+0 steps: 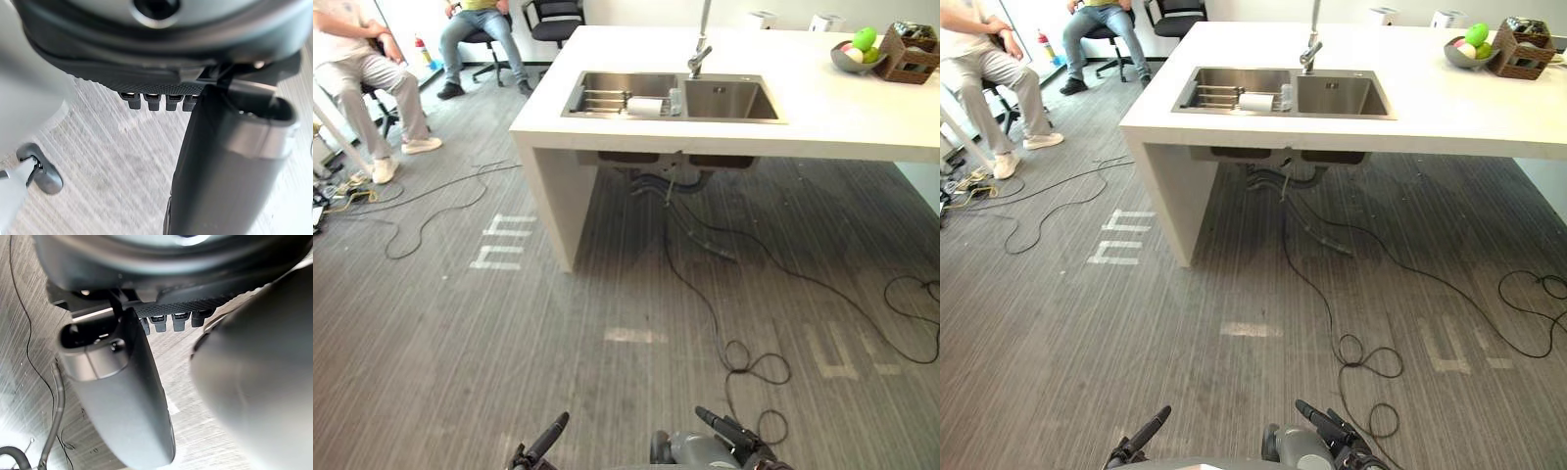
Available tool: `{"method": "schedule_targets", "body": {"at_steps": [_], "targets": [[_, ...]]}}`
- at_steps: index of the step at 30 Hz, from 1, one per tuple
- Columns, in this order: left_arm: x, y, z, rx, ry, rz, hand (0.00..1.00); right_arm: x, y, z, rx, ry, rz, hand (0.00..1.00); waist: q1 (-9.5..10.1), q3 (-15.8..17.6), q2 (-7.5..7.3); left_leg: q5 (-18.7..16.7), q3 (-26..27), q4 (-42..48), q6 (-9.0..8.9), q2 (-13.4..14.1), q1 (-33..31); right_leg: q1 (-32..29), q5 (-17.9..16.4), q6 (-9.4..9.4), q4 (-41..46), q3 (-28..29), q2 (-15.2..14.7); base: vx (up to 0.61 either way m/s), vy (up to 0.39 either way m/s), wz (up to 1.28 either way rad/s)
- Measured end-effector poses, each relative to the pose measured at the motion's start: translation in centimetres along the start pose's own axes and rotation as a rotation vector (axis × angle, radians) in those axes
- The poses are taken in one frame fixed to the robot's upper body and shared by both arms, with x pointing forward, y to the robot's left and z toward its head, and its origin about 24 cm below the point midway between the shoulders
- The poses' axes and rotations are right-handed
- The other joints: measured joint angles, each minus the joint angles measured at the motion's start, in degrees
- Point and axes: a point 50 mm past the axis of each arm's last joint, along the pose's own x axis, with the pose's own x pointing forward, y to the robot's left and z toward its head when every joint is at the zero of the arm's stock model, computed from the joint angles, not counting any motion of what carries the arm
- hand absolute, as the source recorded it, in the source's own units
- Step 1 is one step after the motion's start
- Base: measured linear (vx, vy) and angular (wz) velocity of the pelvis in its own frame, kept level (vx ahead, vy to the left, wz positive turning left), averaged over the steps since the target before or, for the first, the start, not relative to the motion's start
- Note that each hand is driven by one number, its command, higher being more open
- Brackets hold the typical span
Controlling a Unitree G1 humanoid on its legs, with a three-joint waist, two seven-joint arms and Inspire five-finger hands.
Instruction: Walk over to the sink, pick up the cup, carry it to the dishwasher, place the cup inside the dishwasher, then close the dishwasher door
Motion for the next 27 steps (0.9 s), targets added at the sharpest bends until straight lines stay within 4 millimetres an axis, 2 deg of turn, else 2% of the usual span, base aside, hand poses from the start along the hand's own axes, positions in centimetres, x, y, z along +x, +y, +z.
{"method": "schedule_targets", "body": {"at_steps": [1,2,3,4,5,6,7,8,9,10,11,12,13,14,15,16,17,18,19,20,21,22,23,24,25,26,27], "targets": [[0.0,0.1,0.2,0.011,-0.016,-0.004,1.0,0.0,0.2,0.0,-0.036,0.012,0.007,1.0,0.28,0.06,-0.06,-2.31,4.07,11.37,1.58,2.41,-5.07,5.09,0.79,-1.38,-4.88,0.89,1.66,0.4,-0.129,-0.12],[0.0,0.1,0.4,0.02,-0.027,-0.007,1.0,0.1,0.3,-0.1,-0.047,0.016,0.012,1.0,0.43,0.18,-0.24,-3.7,5.1,14.74,1.97,2.68,-7.03,7.38,0.86,-1.63,-6.81,1.21,2.04,0.48,-0.145,-0.12],[-0.1,-0.1,0.8,0.051,-0.052,-0.021,1.0,0.2,0.6,0.0,-0.066,0.02,0.021,1.0,0.9,0.47,-0.7,-6.6,5.64,18.55,2.69,1.56,-11.73,11.31,0.82,-2.14,-9.7,1.83,2.2,0.45,-0.115,-0.21],[-0.2,-0.7,1.5,0.139,-0.1,-0.045,1.0,0.4,1.1,0.6,-0.099,0.016,0.037,1.0,1.73,0.9,-1.09,-9.01,6.61,18.4,2.97,0.0,-16.44,13.73,0.72,-2.46,-11.38,3.24,2.16,0.44,-0.095,-0.36],[-0.2,-1.1,1.9,0.188,-0.13,-0.056,1.0,0.6,1.6,1.1,-0.115,0.009,0.05,1.0,2.43,1.13,-0.94,-10.26,7.65,17.11,3.11,-0.44,-18.67,14.62,0.69,-2.5,-12.03,4.22,2.1,0.5,-0.051,-0.71],[-0.4,-2.0,3.0,0.276,-0.202,-0.078,1.0,1.1,2.9,2.1,-0.13,-0.012,0.082,1.0,3.24,2.27,-1.14,-12.62,10.35,11.65,4.6,-1.34,-22.08,16.49,0.58,-2.2,-12.95,6.31,1.8,0.5,0.007,-0.83],[-0.7,-3.3,4.5,0.36,-0.286,-0.102,1.0,1.4,4.1,3.0,-0.135,-0.037,0.111,1.0,3.73,3.36,-1.74,-13.49,13.06,2.45,6.23,-3.3,-24.22,18.31,-0.02,-1.2,-13.55,7.81,0.45,0.41,0.018,-0.74],[-0.9,-4.0,5.2,0.397,-0.328,-0.114,1.0,1.4,4.4,3.4,-0.138,-0.052,0.119,1.0,3.89,3.71,-2.1,-13.1,13.58,-3.69,6.66,-4.82,-24.9,18.97,-0.44,-0.65,-13.63,8.28,-0.42,0.42,0.091,-0.54],[-1.5,-5.5,6.4,0.439,-0.412,-0.145,1.0,1.4,4.6,4.1,-0.144,-0.081,0.127,1.0,4.09,3.91,-2.4,-9.35,13.56,-18.08,6.71,-8.61,-25.47,20.0,-1.6,0.35,-13.64,9.12,-2.26,0.44,0.137,-0.54],[-2.4,-6.9,7.6,0.426,-0.504,-0.146,1.0,1.2,4.4,4.6,-0.152,-0.115,0.13,1.0,4.85,3.93,-2.19,-4.17,12.11,-31.94,5.53,-10.64,-25.35,21.16,-3.7,0.78,-14.04,10.69,-3.24,0.54,0.179,-0.59],[-2.8,-7.6,8.3,0.403,-0.552,-0.141,1.0,1.1,4.5,4.9,-0.159,-0.133,0.134,1.0,5.04,4.01,-1.63,-1.82,11.12,-34.81,5.27,-10.66,-25.91,22.19,-4.92,0.71,-14.4,11.56,-3.17,0.47,0.2,-0.58],[-3.5,-8.3,9.7,0.381,-0.639,-0.113,1.0,1.1,4.4,4.3,-0.161,-0.132,0.13,1.0,5.38,3.65,-1.66,5.05,11.81,-34.17,5.97,-10.77,-25.25,24.15,-7.21,0.61,-14.33,12.37,-3.84,0.49,0.202,-0.31],[-4.6,-9.3,11.4,0.364,-0.755,-0.085,1.0,0.9,4.4,3.7,-0.182,-0.118,0.136,1.0,5.37,3.03,-3.35,6.79,13.52,-32.52,7.86,-11.94,-25.7,24.45,-9.02,1.64,-13.72,12.8,-5.76,0.5,0.192,-0.18],[-5.4,-10.1,12.2,0.345,-0.817,-0.082,1.0,0.9,4.4,3.5,-0.191,-0.113,0.137,1.0,5.33,3.07,-3.81,6.6,14.03,-30.9,8.42,-12.12,-26.48,24.25,-9.32,2.25,-13.14,12.82,-6.34,0.53,0.168,-0.03],[-7.1,-11.0,13.8,0.323,-0.96,-0.061,1.0,0.9,4.1,3.0,-0.19,-0.089,0.124,1.0,5.2,3.04,-3.86,7.01,14.0,-29.11,11.98,-12.58,-26.98,23.76,-9.13,2.61,-10.88,12.84,-6.72,0.44,0.136,0.01],[-8.1,-11.4,14.6,0.311,-1.029,-0.061,1.0,0.8,4.0,2.6,-0.183,-0.072,0.116,1.0,5.21,3.09,-4.19,6.52,14.02,-28.57,13.35,-13.13,-26.48,23.7,-8.98,2.86,-9.04,12.8,-7.13,0.56,0.171,0.16],[-10.0,-11.9,16.1,0.296,-1.161,-0.068,1.0,0.6,3.2,1.2,-0.174,-0.036,0.089,1.0,4.96,2.76,-4.82,5.07,13.86,-28.45,14.09,-14.49,-24.3,23.08,-7.97,4.6,-3.63,12.67,-8.03,0.55,0.171,0.23],[-12.1,-12.2,17.5,0.275,-1.311,-0.077,1.0,0.4,2.4,-0.3,-0.141,0.003,0.062,1.0,4.98,2.33,-5.18,3.18,13.51,-28.99,14.35,-15.37,-21.04,21.95,-5.64,8.08,3.85,12.2,-8.55,0.54,0.164,0.19],[-13.2,-12.2,18.3,0.261,-1.387,-0.081,1.0,0.2,2.1,-0.6,-0.12,-0.01,0.046,1.0,5.07,1.83,-5.49,2.2,13.59,-29.54,14.31,-15.74,-19.42,20.3,-4.08,10.17,8.49,12.0,-8.68,0.65,0.192,0.09],[-16.3,-11.9,20.4,0.23,-1.602,-0.089,1.0,0.3,2.0,-0.7,-0.099,-0.012,0.034,1.0,4.59,1.2,-6.36,-0.06,13.2,-30.92,14.53,-16.65,-15.06,15.06,3.9,18.16,22.67,11.19,-9.89,0.54,0.148,0.02],[-17.5,-11.8,21.0,0.211,-1.68,-0.099,1.0,0.3,1.9,-0.9,-0.103,-0.004,0.03,1.0,4.23,1.16,-6.6,-0.83,12.94,-31.76,14.51,-16.88,-12.98,12.65,9.09,20.07,28.79,10.92,-10.8,0.73,0.178,0.0],[-19.8,-11.5,22.1,0.129,-1.812,-0.133,1.0,0.2,1.6,-0.5,-0.116,-0.028,0.024,1.0,3.91,0.93,-6.96,-2.9,12.95,-33.08,14.65,-17.79,-8.1,4.79,12.11,18.16,46.63,7.72,-15.2,0.5,0.103,-0.06],[-20.3,-11.5,22.4,0.101,-1.845,-0.147,1.0,0.1,1.3,-0.1,-0.127,-0.052,0.017,1.0,3.79,0.86,-6.68,-3.74,12.93,-33.66,14.65,-17.8,-5.98,2.03,11.16,15.78,52.17,6.45,-16.88,0.5,0.101,-0.05],[-20.9,-11.5,22.6,0.072,-1.884,-0.163,1.0,-0.1,0.8,0.6,-0.138,-0.081,0.008,1.0,3.53,0.9,-5.67,-4.53,12.47,-35.01,14.69,-17.22,-2.7,-1.86,9.1,12.03,57.26,4.36,-18.44,0.46,0.067,0.18],[-21.4,-11.6,22.7,0.033,-1.92,-0.171,1.0,-0.2,0.6,1.0,-0.141,-0.107,0.007,1.0,2.61,0.44,-4.99,-4.79,11.23,-37.82,14.69,-15.68,1.42,-7.24,5.5,7.37,57.15,1.09,-19.28,0.36,0.047,0.26],[-21.4,-11.6,22.7,0.028,-1.926,-0.172,1.0,-0.2,0.7,1.1,-0.139,-0.112,0.009,1.0,2.37,0.46,-5.01,-4.79,11.01,-38.36,14.68,-15.28,2.12,-8.24,4.98,7.21,56.17,0.57,-19.32,0.43,0.016,0.53],[-21.5,-11.8,22.7,0.018,-1.933,-0.174,1.0,-0.2,0.8,1.2,-0.12,-0.134,0.014,1.0,1.71,0.54,-4.95,-5.14,10.39,-39.72,14.04,-13.86,4.35,-11.2,3.23,7.46,49.33,-1.14,-19.08,0.43,-0.074,0.63]]}}
